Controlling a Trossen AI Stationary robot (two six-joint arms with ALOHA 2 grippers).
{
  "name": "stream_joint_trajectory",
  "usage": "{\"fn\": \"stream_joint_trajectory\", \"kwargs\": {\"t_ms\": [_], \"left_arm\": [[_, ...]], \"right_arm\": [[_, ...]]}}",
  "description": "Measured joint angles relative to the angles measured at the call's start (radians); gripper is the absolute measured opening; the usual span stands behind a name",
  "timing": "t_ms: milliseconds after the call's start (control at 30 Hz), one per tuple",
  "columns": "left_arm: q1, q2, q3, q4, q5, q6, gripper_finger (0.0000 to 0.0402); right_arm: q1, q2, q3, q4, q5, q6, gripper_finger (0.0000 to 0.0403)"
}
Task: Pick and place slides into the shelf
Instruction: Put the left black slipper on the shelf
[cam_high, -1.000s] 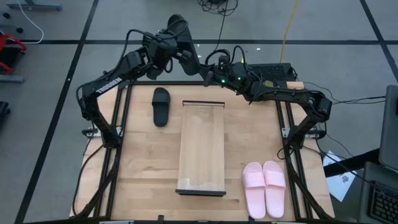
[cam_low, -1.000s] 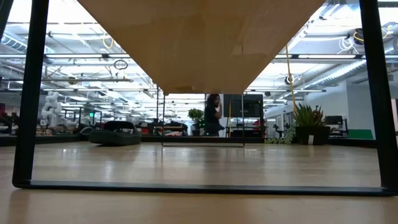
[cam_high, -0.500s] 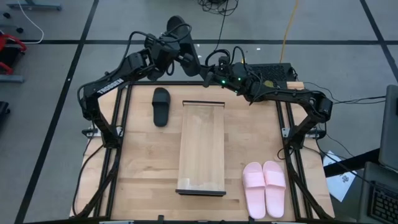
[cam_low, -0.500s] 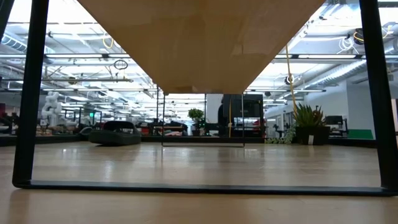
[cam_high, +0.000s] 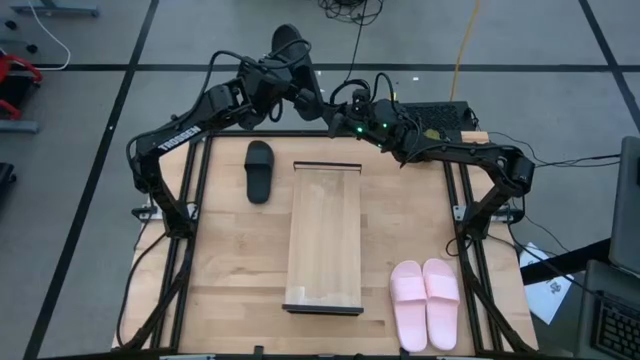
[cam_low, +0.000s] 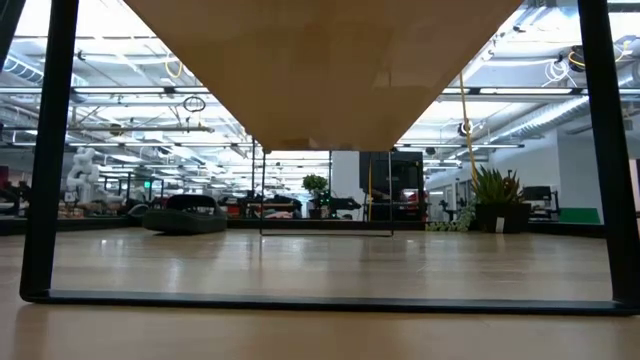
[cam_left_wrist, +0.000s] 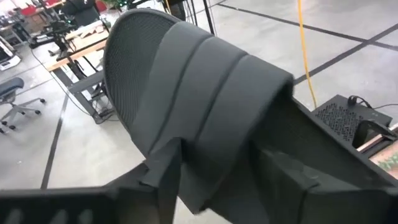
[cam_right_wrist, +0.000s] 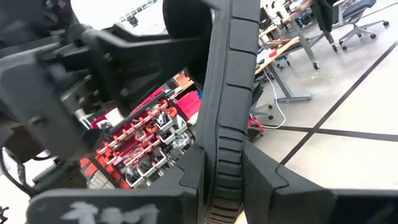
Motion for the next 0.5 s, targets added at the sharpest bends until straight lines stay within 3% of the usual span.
{"fn": "stream_joint_trajectory", "kwargs": {"t_ms": [233,500], "left_arm": [[-0.028,0.000,-0.001,-0.010,0.002,0.033,0.0231],[-0.074,-0.005,-0.004,-0.055,-0.017,0.043,0.0239]], "right_arm": [[-0.019,0.000,0.000,-0.001,-0.005,-0.002,0.0055],[-0.038,-0.001,0.003,0.017,-0.014,-0.002,0.0053]]}}
